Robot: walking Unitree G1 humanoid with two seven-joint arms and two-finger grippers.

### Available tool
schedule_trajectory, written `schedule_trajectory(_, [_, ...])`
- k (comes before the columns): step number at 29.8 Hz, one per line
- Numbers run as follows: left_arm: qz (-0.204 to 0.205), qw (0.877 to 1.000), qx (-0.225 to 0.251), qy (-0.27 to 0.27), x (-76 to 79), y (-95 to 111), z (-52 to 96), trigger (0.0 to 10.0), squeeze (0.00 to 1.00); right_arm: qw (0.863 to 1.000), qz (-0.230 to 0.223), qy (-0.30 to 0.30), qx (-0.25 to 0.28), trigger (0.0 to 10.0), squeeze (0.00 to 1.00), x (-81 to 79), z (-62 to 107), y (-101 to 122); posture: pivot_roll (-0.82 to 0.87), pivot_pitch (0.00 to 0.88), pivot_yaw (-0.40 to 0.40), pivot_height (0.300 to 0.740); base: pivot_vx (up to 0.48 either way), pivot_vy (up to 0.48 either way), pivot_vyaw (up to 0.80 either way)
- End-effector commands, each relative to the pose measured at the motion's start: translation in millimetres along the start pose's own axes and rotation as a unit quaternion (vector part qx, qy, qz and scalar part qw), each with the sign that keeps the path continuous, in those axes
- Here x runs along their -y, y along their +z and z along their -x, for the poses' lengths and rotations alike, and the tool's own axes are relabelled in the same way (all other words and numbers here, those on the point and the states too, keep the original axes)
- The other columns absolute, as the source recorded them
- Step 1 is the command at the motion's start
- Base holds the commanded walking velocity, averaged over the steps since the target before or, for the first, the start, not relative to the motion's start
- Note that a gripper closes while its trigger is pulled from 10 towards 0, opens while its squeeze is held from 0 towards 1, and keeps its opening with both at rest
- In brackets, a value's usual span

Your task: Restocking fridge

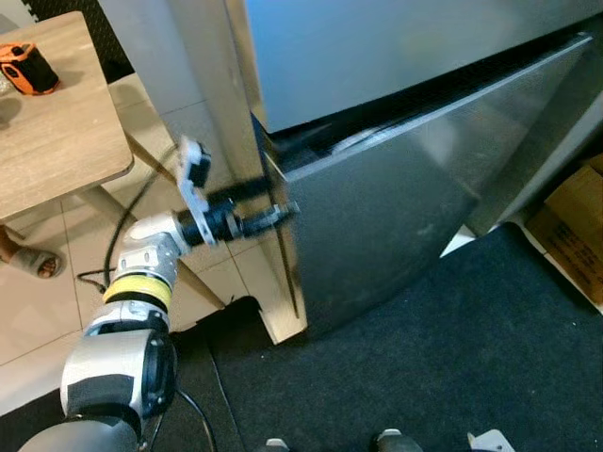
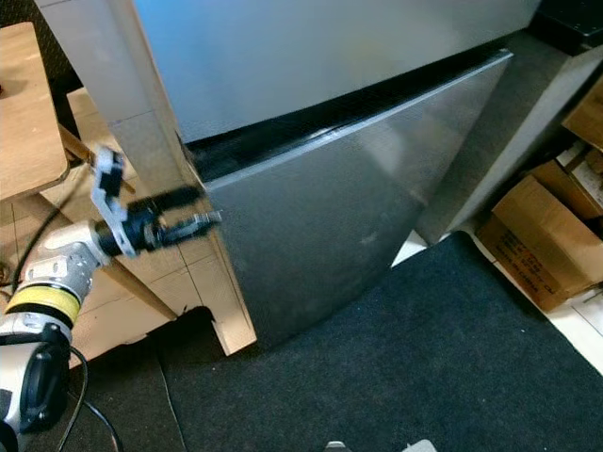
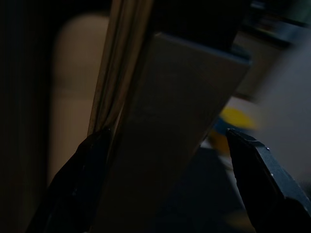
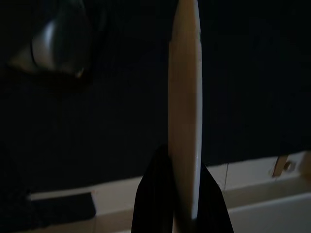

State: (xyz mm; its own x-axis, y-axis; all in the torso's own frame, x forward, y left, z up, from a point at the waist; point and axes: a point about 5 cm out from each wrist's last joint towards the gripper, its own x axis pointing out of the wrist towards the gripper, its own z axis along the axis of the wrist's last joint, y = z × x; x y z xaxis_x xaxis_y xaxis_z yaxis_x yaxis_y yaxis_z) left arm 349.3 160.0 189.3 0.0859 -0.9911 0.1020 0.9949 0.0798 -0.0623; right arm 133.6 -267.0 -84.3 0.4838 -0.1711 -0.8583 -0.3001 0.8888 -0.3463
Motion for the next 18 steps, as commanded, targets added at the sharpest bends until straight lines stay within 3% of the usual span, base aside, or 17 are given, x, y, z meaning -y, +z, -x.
schedule_trajectory(1, [0.039,0.998,-0.027,-0.043,9.5,-20.7,-18.0,10.0,0.00,1.000,-0.008,0.003,-0.024,10.0,0.00,-4.2,3.5,-16.9,-0.20,0.220,0.056,0.740,0.000,0.000,0.00])
schedule_trajectory(2, [0.045,0.996,-0.031,-0.065,15.9,-25.8,-26.0,10.0,0.00,1.000,-0.011,0.002,-0.026,10.0,0.00,-5.0,3.9,-18.4,-0.20,0.218,0.058,0.740,0.000,0.000,0.00])
schedule_trajectory(5, [0.051,0.995,-0.031,-0.075,19.2,-29.5,-30.7,10.0,0.00,1.000,-0.013,0.002,-0.028,10.0,0.00,-6.2,4.2,-19.9,-0.20,0.211,0.061,0.740,0.000,0.000,0.00])
schedule_trajectory(11, [0.089,0.989,-0.025,-0.116,39.0,-37.2,-32.4,10.0,0.00,0.999,-0.016,0.004,-0.033,10.0,0.00,-8.1,4.7,-22.4,-0.18,0.202,0.064,0.740,0.000,0.000,0.00])
schedule_trajectory(13, [0.089,0.989,-0.025,-0.116,39.0,-37.2,-32.4,10.0,0.00,0.999,-0.016,0.004,-0.033,10.0,0.00,-8.1,4.7,-22.4,-0.18,0.202,0.064,0.740,0.000,0.000,0.00])
schedule_trajectory(15, [0.105,0.986,-0.032,-0.122,46.1,-43.7,-28.4,10.0,0.00,0.999,-0.016,0.005,-0.033,10.0,0.00,-9.0,4.5,-21.9,-0.17,0.196,0.064,0.740,0.000,0.000,0.00])
schedule_trajectory(16, [0.127,0.986,-0.049,-0.100,50.4,-61.4,-15.4,10.0,0.00,0.999,-0.016,0.007,-0.032,10.0,0.00,-10.8,3.8,-19.8,-0.16,0.191,0.061,0.740,0.000,0.000,0.00])
schedule_trajectory(17, [0.127,0.986,-0.049,-0.100,50.4,-61.4,-15.4,10.0,0.00,0.999,-0.016,0.007,-0.032,10.0,0.00,-10.8,3.8,-19.8,-0.16,0.191,0.061,0.740,0.000,0.000,0.00])
schedule_trajectory(18, [0.174,0.981,-0.078,-0.046,59.0,-94.5,12.4,10.0,0.00,0.999,-0.015,0.010,-0.027,10.0,0.00,-13.3,2.3,-14.9,-0.15,0.189,0.062,0.740,0.000,0.000,0.00])
